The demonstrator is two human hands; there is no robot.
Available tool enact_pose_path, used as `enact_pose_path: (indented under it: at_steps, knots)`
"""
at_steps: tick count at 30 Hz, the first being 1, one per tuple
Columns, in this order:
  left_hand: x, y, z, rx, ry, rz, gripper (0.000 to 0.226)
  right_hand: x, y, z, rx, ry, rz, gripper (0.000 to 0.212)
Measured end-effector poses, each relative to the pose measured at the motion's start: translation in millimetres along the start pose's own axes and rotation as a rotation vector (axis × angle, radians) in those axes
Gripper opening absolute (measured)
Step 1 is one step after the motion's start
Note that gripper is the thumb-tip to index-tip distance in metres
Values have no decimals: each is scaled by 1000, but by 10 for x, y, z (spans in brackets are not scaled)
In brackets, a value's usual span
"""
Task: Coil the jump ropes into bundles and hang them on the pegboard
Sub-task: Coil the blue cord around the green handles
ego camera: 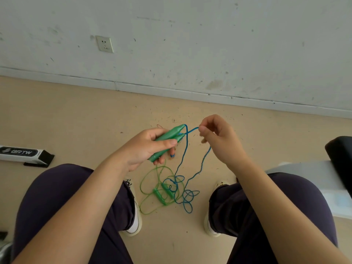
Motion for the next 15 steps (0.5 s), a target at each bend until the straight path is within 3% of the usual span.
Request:
enact_pose_path:
  at_steps: [4, 6, 9, 15]
  knots:
    - [23, 33, 12, 42, -22, 55, 43, -20, 47, -7, 52, 13, -86, 15]
    - [16, 52, 19, 66, -17, 53, 43, 11, 91, 9, 123, -12, -184, 8]
    - [12, 83, 21, 94, -8, 20, 42, 68, 182, 54, 221, -74, -145, 15]
    - [51, 126, 9, 125, -30, -9, 37, 142, 274, 88, 251, -133, -180, 11]
Point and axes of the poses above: each hand's wrist, its own z-axis away from the middle knuckle, its own y-axis out of the palm, x = y × z, the point moved 7 cm from there along -z, towards the middle knuckle, and after that the axes turned 5 degrees about z, right-handed, at the moved point
